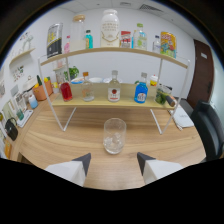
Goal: Make me a cup of Mojito.
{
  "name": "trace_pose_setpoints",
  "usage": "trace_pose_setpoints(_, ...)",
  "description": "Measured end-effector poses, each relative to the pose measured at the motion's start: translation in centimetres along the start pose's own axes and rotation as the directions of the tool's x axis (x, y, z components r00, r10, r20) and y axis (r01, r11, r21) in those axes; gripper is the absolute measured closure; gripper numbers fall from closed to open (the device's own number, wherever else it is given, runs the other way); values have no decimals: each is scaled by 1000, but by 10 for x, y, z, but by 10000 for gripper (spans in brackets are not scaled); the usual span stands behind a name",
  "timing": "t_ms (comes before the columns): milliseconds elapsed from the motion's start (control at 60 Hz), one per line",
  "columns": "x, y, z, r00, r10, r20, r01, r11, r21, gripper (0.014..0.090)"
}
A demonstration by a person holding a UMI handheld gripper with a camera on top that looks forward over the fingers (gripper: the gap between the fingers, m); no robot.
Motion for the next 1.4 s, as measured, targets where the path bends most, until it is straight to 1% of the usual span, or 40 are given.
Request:
trace_pose_setpoints(283, -6, 13, -9, 1000, 5, -4, -5, 1000, -17, 184)
trace_pose_setpoints(367, -4, 21, -15, 1000, 0, 6, 0, 1000, -11, 184)
trace_pose_setpoints(500, 17, 36, -22, 1000, -9, 6, 9, 1000, -25, 188)
trace_pose_setpoints(617, 42, 33, -30, 1000, 13, 5, -13, 1000, -24, 185)
trace_pose_setpoints(800, 91, -9, -28, 999, 30, -22, -30, 999, 26, 182)
trace_pose_setpoints(1000, 133, -78, -1, 998, 60, -15, -58, 994, 89, 187)
trace_pose_setpoints(1017, 137, -84, 2, 998, 61, -16, -59, 994, 97, 232)
trace_pose_setpoints(1033, 139, -89, 6, 998, 62, -15, -60, 993, 106, 189)
trace_pose_setpoints(1067, 144, -100, 13, 998, 61, -13, -59, 991, 118, 192)
trace_pose_setpoints(1250, 165, -130, 56, 998, 66, -2, -65, 992, 112, 199)
trace_pose_setpoints(1300, 170, -133, 68, 998, 67, -6, -66, 992, 105, 219)
trace_pose_setpoints(1400, 178, -135, 88, 998, 65, -19, -63, 995, 81, 300)
